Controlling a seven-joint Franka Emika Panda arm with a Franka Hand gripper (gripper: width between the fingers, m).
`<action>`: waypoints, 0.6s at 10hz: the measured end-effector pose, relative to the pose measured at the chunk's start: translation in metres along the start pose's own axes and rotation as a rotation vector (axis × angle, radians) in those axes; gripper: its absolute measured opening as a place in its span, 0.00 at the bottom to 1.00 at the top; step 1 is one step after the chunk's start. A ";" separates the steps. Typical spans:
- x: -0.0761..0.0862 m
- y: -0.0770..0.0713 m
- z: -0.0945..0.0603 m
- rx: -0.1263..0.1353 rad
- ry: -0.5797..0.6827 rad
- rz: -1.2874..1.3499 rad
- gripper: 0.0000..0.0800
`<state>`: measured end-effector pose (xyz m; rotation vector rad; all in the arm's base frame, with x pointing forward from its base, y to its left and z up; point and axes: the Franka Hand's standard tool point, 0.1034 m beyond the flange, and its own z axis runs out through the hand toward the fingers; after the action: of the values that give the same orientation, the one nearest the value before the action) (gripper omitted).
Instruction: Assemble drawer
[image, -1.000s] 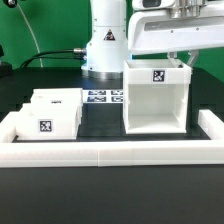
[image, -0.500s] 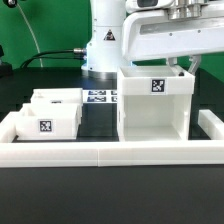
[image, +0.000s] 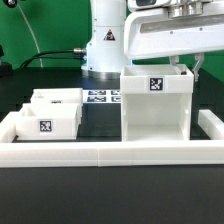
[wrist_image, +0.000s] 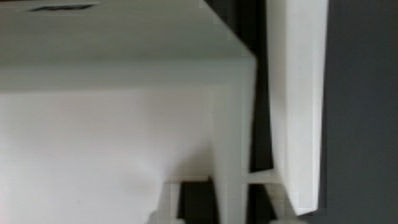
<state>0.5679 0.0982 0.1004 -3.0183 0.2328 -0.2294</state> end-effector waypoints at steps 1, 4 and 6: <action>0.002 -0.001 -0.001 0.004 0.009 0.072 0.05; 0.019 0.013 -0.004 0.012 0.042 0.362 0.05; 0.030 0.020 -0.009 0.021 0.051 0.402 0.05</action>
Offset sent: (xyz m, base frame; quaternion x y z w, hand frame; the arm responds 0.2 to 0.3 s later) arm 0.0122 -0.0403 -0.0111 -0.0674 0.0123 0.2815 0.9571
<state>0.5931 0.0729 0.1109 -2.8638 0.8203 -0.2677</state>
